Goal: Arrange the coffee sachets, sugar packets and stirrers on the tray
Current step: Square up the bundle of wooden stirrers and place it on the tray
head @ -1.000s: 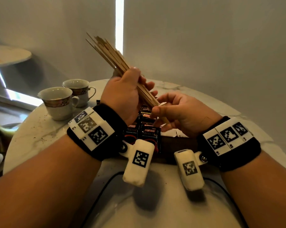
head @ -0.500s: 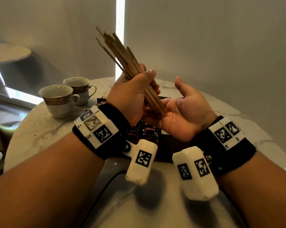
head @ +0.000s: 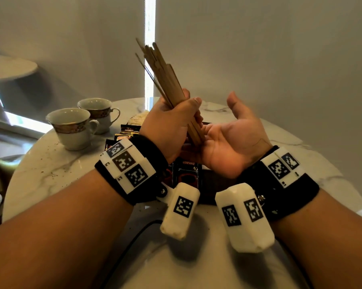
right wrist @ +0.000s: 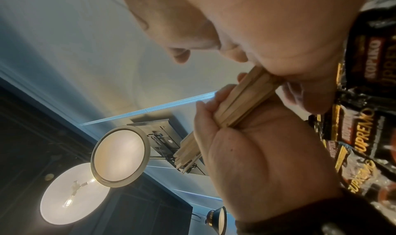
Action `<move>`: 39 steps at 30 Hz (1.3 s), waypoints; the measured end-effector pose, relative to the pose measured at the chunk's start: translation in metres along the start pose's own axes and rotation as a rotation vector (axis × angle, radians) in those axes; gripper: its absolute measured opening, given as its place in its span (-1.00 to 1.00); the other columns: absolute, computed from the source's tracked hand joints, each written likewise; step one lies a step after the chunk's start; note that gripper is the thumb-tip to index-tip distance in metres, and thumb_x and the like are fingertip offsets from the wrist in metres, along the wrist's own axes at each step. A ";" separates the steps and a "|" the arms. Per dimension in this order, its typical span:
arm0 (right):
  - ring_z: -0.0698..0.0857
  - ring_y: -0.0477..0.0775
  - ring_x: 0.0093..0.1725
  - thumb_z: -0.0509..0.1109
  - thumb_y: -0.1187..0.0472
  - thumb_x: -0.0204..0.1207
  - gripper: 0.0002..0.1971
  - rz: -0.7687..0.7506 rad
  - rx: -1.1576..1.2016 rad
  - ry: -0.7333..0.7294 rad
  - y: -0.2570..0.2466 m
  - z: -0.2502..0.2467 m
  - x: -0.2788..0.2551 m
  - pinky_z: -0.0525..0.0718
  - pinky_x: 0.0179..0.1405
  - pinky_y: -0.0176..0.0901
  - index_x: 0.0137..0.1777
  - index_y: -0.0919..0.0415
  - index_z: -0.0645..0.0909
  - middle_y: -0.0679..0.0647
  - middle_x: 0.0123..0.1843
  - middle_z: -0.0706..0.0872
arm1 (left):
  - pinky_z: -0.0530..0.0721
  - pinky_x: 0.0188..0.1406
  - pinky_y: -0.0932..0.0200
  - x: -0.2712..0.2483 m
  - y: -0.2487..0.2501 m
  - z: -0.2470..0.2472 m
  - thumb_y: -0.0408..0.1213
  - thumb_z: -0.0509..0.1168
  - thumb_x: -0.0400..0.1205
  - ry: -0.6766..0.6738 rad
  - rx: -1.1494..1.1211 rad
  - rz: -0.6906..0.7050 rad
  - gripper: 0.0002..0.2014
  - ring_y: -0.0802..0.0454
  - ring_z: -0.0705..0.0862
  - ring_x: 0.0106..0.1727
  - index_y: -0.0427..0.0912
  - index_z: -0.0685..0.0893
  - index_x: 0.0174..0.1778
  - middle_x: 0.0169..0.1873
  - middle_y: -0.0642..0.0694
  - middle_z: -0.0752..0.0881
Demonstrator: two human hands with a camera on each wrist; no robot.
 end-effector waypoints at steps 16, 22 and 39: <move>0.57 0.08 -0.19 0.43 -0.49 0.18 -0.32 -0.488 -0.929 0.395 -0.059 -0.009 -0.025 0.55 -0.17 0.02 0.11 0.02 0.65 0.01 -0.17 0.66 | 0.63 -0.40 0.13 -0.027 -0.007 0.029 -0.20 0.40 0.68 -0.375 0.494 -0.239 -0.88 0.10 0.55 -0.50 -0.13 0.64 -0.10 -0.53 0.08 0.58; 0.86 0.07 -0.05 0.54 -0.08 0.46 -0.78 -0.587 -1.068 0.433 -0.062 -0.004 -0.030 0.80 0.15 0.19 0.00 -0.03 0.67 0.04 -0.09 0.85 | 0.67 -0.49 0.15 -0.037 -0.013 0.038 -0.32 0.41 0.66 -0.465 0.554 -0.326 -0.97 0.07 0.57 -0.53 -0.18 0.68 -0.07 -0.52 0.01 0.62; 0.72 -0.01 0.04 0.04 -0.49 0.47 -0.26 -0.797 -0.766 0.597 -0.101 -0.020 -0.052 0.71 -0.07 -0.04 0.36 0.08 0.53 0.03 0.09 0.70 | 0.72 -0.36 0.16 -0.031 -0.008 0.035 -0.11 0.32 0.73 -0.445 0.785 -0.224 -0.80 0.09 0.61 -0.43 0.08 0.59 0.27 -0.35 0.00 0.66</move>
Point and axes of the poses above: each hand's wrist, its own x-axis towards the middle knuckle, its own z-axis out of the palm, y = z × x, the point moved 8 cm from there along x, towards the middle knuckle
